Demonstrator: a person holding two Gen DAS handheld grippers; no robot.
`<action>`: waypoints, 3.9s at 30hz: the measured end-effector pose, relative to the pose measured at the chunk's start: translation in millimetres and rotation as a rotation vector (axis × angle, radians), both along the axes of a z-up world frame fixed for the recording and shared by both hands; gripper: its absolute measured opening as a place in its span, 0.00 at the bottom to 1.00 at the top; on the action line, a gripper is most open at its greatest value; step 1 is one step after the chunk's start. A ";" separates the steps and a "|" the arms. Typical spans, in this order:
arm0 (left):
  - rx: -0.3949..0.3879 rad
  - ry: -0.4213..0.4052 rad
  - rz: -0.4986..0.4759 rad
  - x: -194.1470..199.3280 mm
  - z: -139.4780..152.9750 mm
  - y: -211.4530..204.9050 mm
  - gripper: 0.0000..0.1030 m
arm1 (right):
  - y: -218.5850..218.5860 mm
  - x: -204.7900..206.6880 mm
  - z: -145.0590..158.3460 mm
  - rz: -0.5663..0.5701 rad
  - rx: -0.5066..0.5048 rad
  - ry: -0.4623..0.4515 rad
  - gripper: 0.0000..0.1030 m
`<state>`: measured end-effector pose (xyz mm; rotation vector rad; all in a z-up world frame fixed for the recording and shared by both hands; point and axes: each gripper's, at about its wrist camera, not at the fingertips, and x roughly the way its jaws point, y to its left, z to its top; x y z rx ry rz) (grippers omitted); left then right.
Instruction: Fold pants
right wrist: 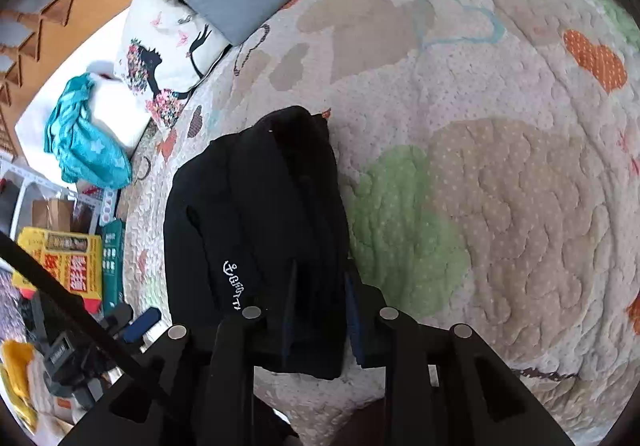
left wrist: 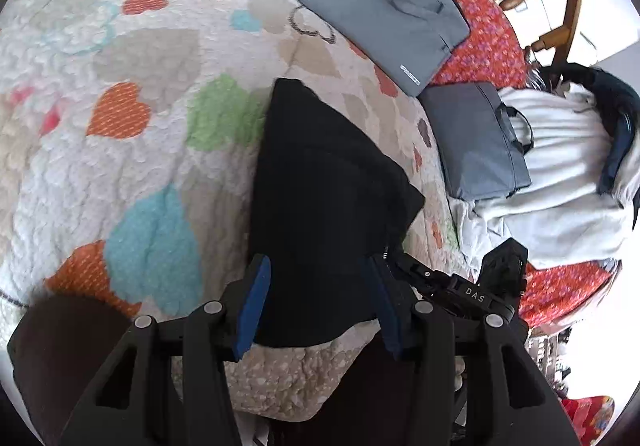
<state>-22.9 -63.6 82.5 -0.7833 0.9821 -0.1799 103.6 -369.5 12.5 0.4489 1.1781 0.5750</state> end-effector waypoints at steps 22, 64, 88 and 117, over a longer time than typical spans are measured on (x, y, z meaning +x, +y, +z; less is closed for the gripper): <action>0.108 -0.028 -0.115 27.6 -34.2 -35.7 0.54 | 59.4 46.9 45.7 0.046 0.257 -0.052 0.52; -0.014 0.027 -0.127 96.2 -36.1 18.7 0.38 | 65.1 45.3 -3.4 0.172 0.173 0.044 0.50; 0.180 -0.048 -0.014 182.7 -0.4 66.2 0.36 | 143.7 112.5 22.3 0.108 0.126 -0.110 0.49; 0.152 -0.112 0.090 202.4 15.6 113.9 0.48 | 149.5 150.3 -13.3 -0.001 0.031 -0.241 0.52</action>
